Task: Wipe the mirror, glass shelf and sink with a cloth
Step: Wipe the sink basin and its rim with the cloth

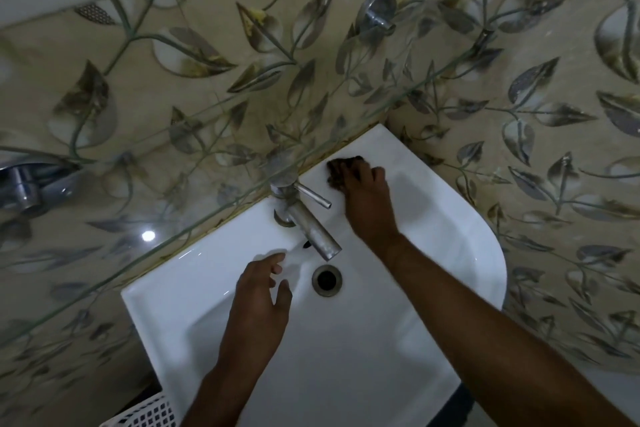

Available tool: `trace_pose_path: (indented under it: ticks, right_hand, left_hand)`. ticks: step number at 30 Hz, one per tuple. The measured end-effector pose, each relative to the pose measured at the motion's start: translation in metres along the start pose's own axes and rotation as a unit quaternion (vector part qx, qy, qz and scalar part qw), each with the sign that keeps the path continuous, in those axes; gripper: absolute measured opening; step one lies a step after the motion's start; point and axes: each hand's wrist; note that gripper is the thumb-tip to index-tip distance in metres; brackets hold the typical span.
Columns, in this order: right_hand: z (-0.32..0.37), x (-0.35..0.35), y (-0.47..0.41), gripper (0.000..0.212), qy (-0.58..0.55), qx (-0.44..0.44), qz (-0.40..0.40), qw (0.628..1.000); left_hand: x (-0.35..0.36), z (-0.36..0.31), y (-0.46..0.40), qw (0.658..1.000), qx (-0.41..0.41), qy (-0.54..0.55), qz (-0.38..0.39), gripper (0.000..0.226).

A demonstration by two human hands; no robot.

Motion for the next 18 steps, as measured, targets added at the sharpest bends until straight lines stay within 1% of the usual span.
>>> trace_pose_path:
  ticks: [2, 3, 5, 6, 8, 10, 12, 13, 14, 15, 16, 18]
  right_hand:
    - [0.039, -0.002, 0.020, 0.043, -0.060, -0.048, 0.032, 0.996]
    - [0.052, -0.005, 0.029, 0.048, -0.094, -0.067, 0.045, 0.992]
    - [0.062, -0.011, 0.044, 0.057, -0.160, -0.070, 0.042, 0.984]
    - [0.061, -0.013, 0.050, 0.056, -0.175, -0.055, 0.031, 0.983]
    - [0.060, -0.011, 0.061, 0.052, -0.185, 0.014, 0.011, 0.983]
    - [0.075, 0.000, 0.076, 0.059, -0.192, 0.089, -0.023, 0.977]
    - [0.110, 0.005, 0.087, 0.047, -0.229, 0.162, -0.040, 0.959]
    - [0.127, 0.007, 0.092, 0.047, -0.216, 0.150, -0.032, 0.964]
    - [0.143, 0.011, 0.098, 0.056, -0.165, 0.088, 0.011, 0.982]
    - [0.157, 0.011, 0.101, 0.065, -0.144, 0.042, 0.036, 0.988]
    - [0.167, 0.011, 0.104, 0.068, -0.114, -0.015, 0.054, 0.992]
    - [0.177, 0.010, 0.095, 0.066, -0.119, -0.071, 0.078, 0.987]
  left_hand:
    - [-0.004, 0.003, 0.000, 1.000, -0.002, 0.003, -0.008, 0.046]
    - [-0.006, 0.005, 0.001, 1.000, -0.003, 0.004, -0.011, 0.046]
    - [-0.012, 0.008, 0.002, 1.000, -0.003, 0.010, -0.013, 0.047]
    - [-0.015, 0.009, 0.003, 1.000, -0.002, 0.012, -0.014, 0.047]
    - [-0.022, 0.011, 0.005, 1.000, -0.004, 0.014, -0.023, 0.047]
    - [-0.031, 0.014, 0.006, 0.999, -0.012, 0.013, -0.037, 0.046]
    - [-0.038, 0.018, 0.007, 0.998, -0.025, 0.015, -0.048, 0.043]
    - [-0.042, 0.021, 0.009, 0.998, -0.031, 0.018, -0.052, 0.042]
    - [-0.044, 0.023, 0.010, 0.998, -0.038, 0.018, -0.053, 0.041]
    - [-0.048, 0.027, 0.010, 0.997, -0.045, 0.014, -0.056, 0.041]
    - [-0.053, 0.031, 0.012, 0.997, -0.051, 0.006, -0.060, 0.041]
    - [-0.063, 0.040, 0.014, 0.996, -0.056, -0.010, -0.076, 0.040]
Point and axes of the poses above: each hand's wrist, its own y-axis away from the middle knuckle, its own x-axis out of the palm, z = x × y, and after that the axes turned 9 degrees about -x, right-handed
